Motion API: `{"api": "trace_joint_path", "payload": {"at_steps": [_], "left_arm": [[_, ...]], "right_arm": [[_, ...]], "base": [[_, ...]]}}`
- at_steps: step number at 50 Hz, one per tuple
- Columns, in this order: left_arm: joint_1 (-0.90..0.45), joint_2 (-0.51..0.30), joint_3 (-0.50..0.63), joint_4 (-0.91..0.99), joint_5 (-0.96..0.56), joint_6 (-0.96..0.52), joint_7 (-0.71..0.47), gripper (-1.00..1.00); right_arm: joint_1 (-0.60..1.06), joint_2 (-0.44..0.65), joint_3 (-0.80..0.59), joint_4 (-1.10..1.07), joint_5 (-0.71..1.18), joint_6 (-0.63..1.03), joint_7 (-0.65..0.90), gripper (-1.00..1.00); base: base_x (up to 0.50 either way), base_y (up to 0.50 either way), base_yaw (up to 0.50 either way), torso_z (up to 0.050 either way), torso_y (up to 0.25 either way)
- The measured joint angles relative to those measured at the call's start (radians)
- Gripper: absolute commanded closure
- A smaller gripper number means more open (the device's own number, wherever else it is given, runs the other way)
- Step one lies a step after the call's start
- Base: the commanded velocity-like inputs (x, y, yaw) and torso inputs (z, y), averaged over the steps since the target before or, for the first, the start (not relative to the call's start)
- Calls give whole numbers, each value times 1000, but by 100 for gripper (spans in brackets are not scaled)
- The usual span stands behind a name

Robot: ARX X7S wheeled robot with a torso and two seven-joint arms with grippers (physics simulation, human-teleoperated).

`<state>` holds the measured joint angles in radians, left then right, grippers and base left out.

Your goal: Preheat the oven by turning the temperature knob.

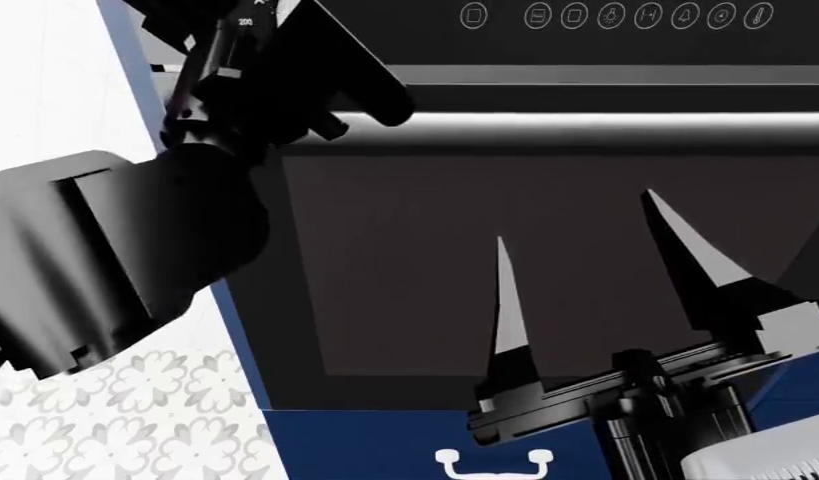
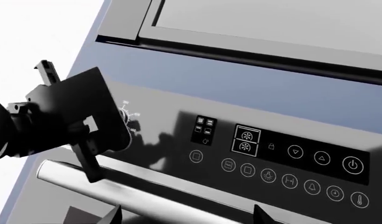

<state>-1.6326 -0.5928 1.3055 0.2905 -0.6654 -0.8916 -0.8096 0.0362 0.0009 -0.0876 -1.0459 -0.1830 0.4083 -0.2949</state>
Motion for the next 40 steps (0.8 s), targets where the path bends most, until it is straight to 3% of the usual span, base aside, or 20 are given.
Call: {"api": "trace_joint_path", "payload": {"at_steps": [40], "left_arm": [[-25,14,168,-10,208,-58,0,100]], "right_arm": [[1,0,2,1,4,1,-5,-100]], "base": [[6,0,-2,0,0]]}}
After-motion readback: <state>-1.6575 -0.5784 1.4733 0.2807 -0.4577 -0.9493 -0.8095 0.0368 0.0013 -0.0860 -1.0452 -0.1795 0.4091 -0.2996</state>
